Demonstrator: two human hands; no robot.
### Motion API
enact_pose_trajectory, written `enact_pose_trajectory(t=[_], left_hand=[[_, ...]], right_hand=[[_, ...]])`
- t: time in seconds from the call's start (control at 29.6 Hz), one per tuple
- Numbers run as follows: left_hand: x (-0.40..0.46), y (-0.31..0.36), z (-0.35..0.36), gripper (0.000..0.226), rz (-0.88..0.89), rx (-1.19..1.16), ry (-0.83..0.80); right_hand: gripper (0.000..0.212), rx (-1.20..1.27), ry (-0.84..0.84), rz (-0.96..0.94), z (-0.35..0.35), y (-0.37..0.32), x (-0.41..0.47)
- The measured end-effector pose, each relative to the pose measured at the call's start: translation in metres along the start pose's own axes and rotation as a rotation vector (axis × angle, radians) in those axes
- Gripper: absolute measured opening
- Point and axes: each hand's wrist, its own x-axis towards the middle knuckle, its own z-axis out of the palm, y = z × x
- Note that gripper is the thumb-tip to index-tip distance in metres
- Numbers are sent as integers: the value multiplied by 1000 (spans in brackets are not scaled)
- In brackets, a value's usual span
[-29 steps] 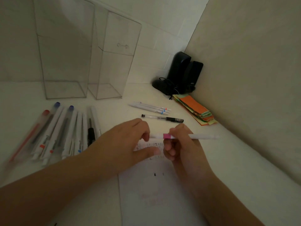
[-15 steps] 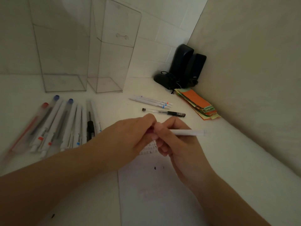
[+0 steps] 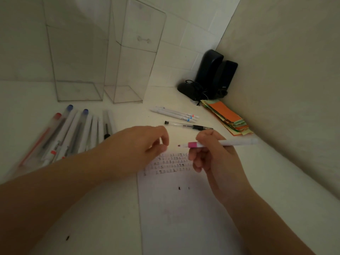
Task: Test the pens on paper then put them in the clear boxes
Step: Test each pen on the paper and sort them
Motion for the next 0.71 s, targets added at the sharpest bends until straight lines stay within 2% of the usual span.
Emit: enact_pose_trajectory(t=[0.14,0.24,0.44,0.57,0.71], left_hand=[[3,-12,1,8,-54,39,-101],[5,-12,2,10,-76,0,-96],[6,-11,4,10,-82,-13,-86],[6,-12,4,27,-82,1,-66],[5,-9,1,31,-93,9,-74]], right_hand=[[20,-203,-98,50,1,-1,-2],[16,-330,-191,18,16,2,-9],[28,-361,-168,-47,35,12,-7],[26,-408,-191,-115,38,15,-8],[23,-436,-199,-150,41,15,-9]])
